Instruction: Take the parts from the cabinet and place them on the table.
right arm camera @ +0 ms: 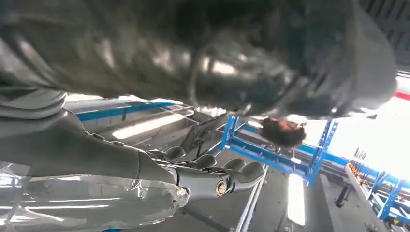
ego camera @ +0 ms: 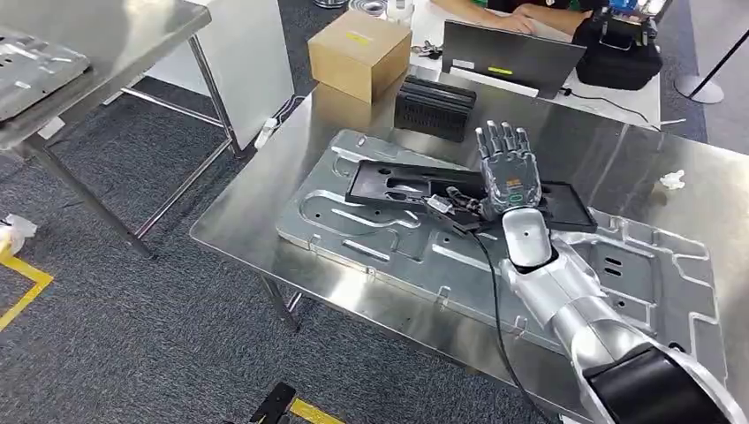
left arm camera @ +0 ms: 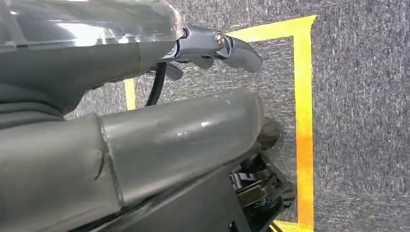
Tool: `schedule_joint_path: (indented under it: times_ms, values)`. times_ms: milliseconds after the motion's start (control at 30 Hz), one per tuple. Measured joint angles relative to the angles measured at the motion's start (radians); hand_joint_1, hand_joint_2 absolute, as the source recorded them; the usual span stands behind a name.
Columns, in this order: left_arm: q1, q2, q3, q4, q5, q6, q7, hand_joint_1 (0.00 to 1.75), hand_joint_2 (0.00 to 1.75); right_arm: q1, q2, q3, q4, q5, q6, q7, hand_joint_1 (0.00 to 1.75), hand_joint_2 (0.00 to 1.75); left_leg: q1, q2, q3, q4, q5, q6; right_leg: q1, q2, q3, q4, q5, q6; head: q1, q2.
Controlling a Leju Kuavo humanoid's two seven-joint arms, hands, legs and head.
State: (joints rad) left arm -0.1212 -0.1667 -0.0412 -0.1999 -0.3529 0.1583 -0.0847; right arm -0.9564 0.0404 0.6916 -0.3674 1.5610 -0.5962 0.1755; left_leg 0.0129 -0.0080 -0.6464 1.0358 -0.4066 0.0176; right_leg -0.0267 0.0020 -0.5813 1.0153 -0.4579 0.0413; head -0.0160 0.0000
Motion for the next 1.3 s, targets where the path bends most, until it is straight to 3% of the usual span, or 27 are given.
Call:
schedule_joint_path:
  times_ms: [33, 67, 167, 200, 233, 267, 333, 367, 400, 433, 533, 567, 633, 700, 733, 767, 800, 833, 867, 900, 933, 1033, 1067, 1133, 1200, 1233, 1300]
  values:
    - [0.0, 0.0, 0.0, 0.0, -0.001, 0.0, 0.0, 0.0, 0.0, 0.001, 0.0, 0.0, 0.0, 0.0, 0.0, 0.0, 0.0, 0.0, 0.01, 0.002, 0.006, -0.016, 0.011, 0.008, 0.003, 0.002, 0.004, 0.002, -0.001, 0.003, 0.0, 0.0]
    - [0.0, -0.001, 0.0, 0.0, -0.001, 0.0, 0.0, 0.0, 0.0, 0.002, -0.002, 0.0, 0.0, -0.001, 0.0, 0.0, 0.0, 0.0, 0.013, 0.006, 0.013, -0.025, 0.016, 0.011, -0.001, 0.0, -0.003, 0.025, -0.024, 0.001, 0.0, 0.0]
    - [0.0, -0.003, 0.0, 0.0, -0.003, 0.0, 0.0, 0.0, 0.0, 0.006, -0.002, 0.0, 0.002, -0.002, 0.0, 0.0, 0.0, 0.0, 0.014, 0.007, 0.012, -0.03, 0.02, 0.017, 0.0, 0.001, -0.082, 0.221, -0.145, 0.011, 0.001, 0.0]
    - [0.0, -0.003, 0.0, 0.0, -0.003, 0.0, 0.0, 0.0, 0.0, 0.013, -0.002, 0.0, 0.002, -0.002, 0.0, 0.0, 0.0, 0.0, 0.014, 0.007, 0.01, -0.029, 0.021, 0.017, -0.001, 0.001, -0.106, 0.279, -0.166, 0.014, 0.001, 0.0]
    - [0.001, -0.003, 0.0, 0.0, -0.003, 0.0, 0.0, 0.0, 0.0, 0.019, -0.003, 0.0, 0.002, -0.002, 0.0, 0.0, 0.0, 0.0, 0.016, 0.007, 0.007, -0.028, 0.022, 0.015, -0.003, 0.001, -0.114, 0.301, -0.161, 0.017, 0.001, 0.0]
    - [0.002, -0.004, 0.0, 0.0, -0.003, 0.0, 0.0, 0.0, 0.0, 0.022, -0.005, 0.0, 0.003, -0.002, 0.0, 0.0, 0.0, 0.0, 0.018, 0.006, 0.005, -0.024, 0.023, 0.013, -0.007, 0.0, -0.1, 0.276, -0.134, 0.019, 0.002, 0.0]
    - [0.003, -0.005, 0.0, 0.0, -0.003, 0.0, 0.0, 0.0, 0.0, 0.02, -0.005, 0.0, 0.003, -0.002, 0.0, 0.0, 0.0, 0.0, 0.024, 0.005, -0.002, -0.014, 0.023, 0.005, -0.015, -0.002, -0.019, 0.119, -0.049, 0.025, 0.002, 0.0]
    - [0.002, -0.005, 0.0, 0.0, -0.003, 0.0, 0.0, 0.0, 0.0, 0.019, -0.005, 0.0, 0.003, -0.002, 0.0, 0.0, 0.0, 0.0, 0.026, 0.005, -0.007, -0.008, 0.023, -0.004, -0.02, -0.002, 0.027, 0.024, -0.031, 0.03, 0.002, 0.0]
    - [0.001, -0.005, 0.0, 0.0, -0.003, 0.0, 0.0, 0.0, 0.0, 0.018, -0.005, 0.0, 0.003, -0.002, 0.0, 0.0, 0.0, 0.0, 0.024, 0.003, -0.012, -0.008, 0.027, -0.014, -0.008, 0.005, 0.032, 0.022, -0.04, 0.024, 0.002, 0.0]
    - [0.001, -0.006, 0.0, 0.0, -0.003, 0.0, 0.0, 0.0, 0.0, 0.018, -0.005, 0.0, 0.003, -0.002, 0.0, 0.0, 0.0, 0.0, 0.023, 0.001, -0.012, -0.008, 0.032, -0.023, -0.006, 0.011, 0.021, 0.026, -0.026, 0.009, 0.0, 0.0]
    - [0.004, -0.007, 0.001, 0.0, -0.003, 0.0, 0.0, 0.0, 0.0, 0.019, -0.005, 0.0, 0.003, -0.002, 0.0, 0.0, 0.0, 0.0, 0.025, -0.001, -0.018, -0.016, 0.051, -0.05, -0.001, 0.009, 0.006, 0.026, -0.017, -0.019, 0.001, 0.0]
    - [0.006, -0.007, 0.001, 0.0, -0.003, 0.0, 0.0, 0.0, 0.0, 0.018, -0.005, 0.0, 0.003, -0.002, 0.0, 0.0, 0.0, 0.0, 0.029, 0.002, -0.024, -0.004, 0.031, -0.051, -0.006, 0.005, 0.0, 0.023, -0.007, -0.035, -0.001, 0.0]
    - [0.005, -0.007, 0.001, 0.0, -0.003, 0.0, 0.001, 0.0, 0.0, 0.018, -0.002, 0.0, 0.003, -0.001, 0.0, 0.0, 0.0, 0.0, 0.026, 0.004, -0.066, 0.11, -0.08, -0.046, 0.0, 0.005, -0.019, 0.023, 0.008, -0.055, -0.002, 0.0]
    - [0.003, -0.007, 0.001, 0.0, -0.003, 0.0, 0.001, 0.0, 0.0, 0.021, -0.002, 0.0, 0.003, 0.0, 0.0, -0.002, 0.0, 0.0, 0.022, 0.004, -0.112, 0.263, -0.164, -0.046, 0.011, 0.004, -0.042, 0.024, 0.026, -0.063, -0.002, 0.0]
    - [0.004, -0.007, 0.001, 0.0, -0.003, 0.0, 0.001, 0.0, 0.0, 0.022, -0.002, 0.0, 0.003, 0.0, 0.0, -0.002, 0.0, 0.0, 0.02, 0.004, -0.115, 0.303, -0.173, -0.044, 0.016, 0.004, -0.053, 0.025, 0.034, -0.064, -0.001, 0.0]
    - [0.005, -0.007, 0.001, 0.0, -0.003, 0.0, 0.001, 0.0, 0.0, 0.024, -0.002, 0.0, 0.003, 0.0, 0.0, -0.002, 0.0, 0.0, 0.016, 0.004, -0.098, 0.3, -0.159, -0.04, 0.021, 0.003, -0.065, 0.025, 0.042, -0.065, -0.001, 0.0]
    - [0.005, -0.007, 0.001, 0.0, -0.003, 0.0, 0.002, 0.0, 0.0, 0.024, -0.002, 0.0, 0.003, 0.0, 0.0, -0.002, 0.0, 0.0, 0.012, 0.004, -0.059, 0.256, -0.13, -0.032, 0.024, 0.003, -0.077, 0.026, 0.051, -0.065, -0.002, 0.0]
    - [0.004, -0.007, 0.001, 0.0, -0.003, 0.0, 0.002, 0.0, 0.0, 0.023, -0.002, 0.0, 0.003, 0.0, 0.0, -0.002, 0.0, 0.0, 0.005, 0.004, 0.006, 0.169, -0.097, -0.019, 0.03, 0.003, -0.088, 0.027, 0.06, -0.065, -0.002, 0.0]
    - [0.002, -0.007, 0.001, 0.0, -0.003, 0.0, 0.001, 0.0, 0.0, 0.023, -0.002, 0.0, 0.003, 0.0, 0.0, -0.002, 0.0, 0.0, -0.002, 0.003, 0.071, 0.083, -0.085, -0.003, 0.033, 0.003, -0.094, 0.027, 0.068, -0.065, -0.002, 0.0]
    - [-0.001, -0.006, 0.001, 0.0, -0.003, 0.0, 0.002, 0.0, 0.0, 0.023, -0.001, 0.0, 0.002, 0.0, 0.0, -0.002, 0.0, 0.0, -0.01, 0.005, 0.115, 0.01, -0.115, 0.012, 0.036, 0.002, -0.1, 0.029, 0.074, -0.061, 0.0, 0.0]
    - [-0.002, -0.007, 0.001, 0.0, -0.004, 0.0, 0.0, 0.0, 0.0, 0.022, -0.003, 0.0, 0.003, 0.0, 0.001, -0.002, 0.0, 0.0, -0.01, 0.007, 0.124, -0.004, -0.106, 0.004, 0.033, 0.0, -0.102, 0.028, 0.081, -0.056, 0.002, 0.0]
    - [-0.001, -0.008, 0.002, 0.0, -0.004, 0.0, 0.0, 0.0, 0.0, 0.023, -0.001, 0.0, 0.003, 0.0, 0.001, -0.002, 0.0, 0.0, -0.02, 0.005, 0.11, -0.019, -0.081, 0.016, 0.024, -0.001, -0.102, 0.015, 0.109, -0.035, -0.001, 0.0]
    - [0.0, -0.01, 0.002, 0.0, -0.004, 0.0, 0.001, 0.0, 0.0, 0.023, -0.004, 0.0, 0.003, 0.0, 0.001, -0.002, 0.0, 0.0, -0.004, 0.011, 0.114, -0.039, -0.059, 0.023, 0.024, 0.001, -0.108, 0.017, 0.105, -0.029, -0.001, 0.0]
    - [-0.004, -0.011, 0.002, 0.0, -0.004, 0.0, 0.002, 0.0, 0.0, 0.021, -0.008, 0.0, 0.004, 0.0, 0.002, -0.002, 0.0, 0.0, -0.006, 0.014, 0.091, -0.05, -0.029, 0.033, 0.022, 0.003, -0.136, 0.089, -0.001, -0.02, 0.004, 0.0]
    - [-0.003, -0.012, 0.002, 0.0, -0.004, -0.001, 0.002, 0.0, 0.0, 0.023, -0.007, 0.0, 0.005, 0.0, 0.002, -0.002, 0.0, 0.0, -0.006, 0.015, 0.059, -0.048, -0.007, 0.031, 0.015, 0.002, -0.169, 0.235, -0.101, -0.01, 0.006, 0.0]
    - [-0.002, -0.013, 0.002, 0.0, -0.004, 0.0, 0.002, 0.0, 0.0, 0.025, -0.007, 0.0, 0.005, 0.0, 0.002, -0.002, 0.0, 0.0, -0.005, 0.016, 0.042, -0.046, 0.004, 0.03, 0.01, 0.001, -0.176, 0.293, -0.114, -0.006, 0.006, 0.0]
    - [-0.001, -0.013, 0.002, 0.0, -0.004, 0.0, 0.002, 0.0, 0.0, 0.03, -0.008, 0.0, 0.008, 0.0, 0.002, -0.002, 0.0, 0.0, -0.001, 0.017, 0.009, -0.04, 0.025, 0.023, 0.003, 0.001, -0.135, 0.287, -0.061, 0.001, 0.006, 0.0]
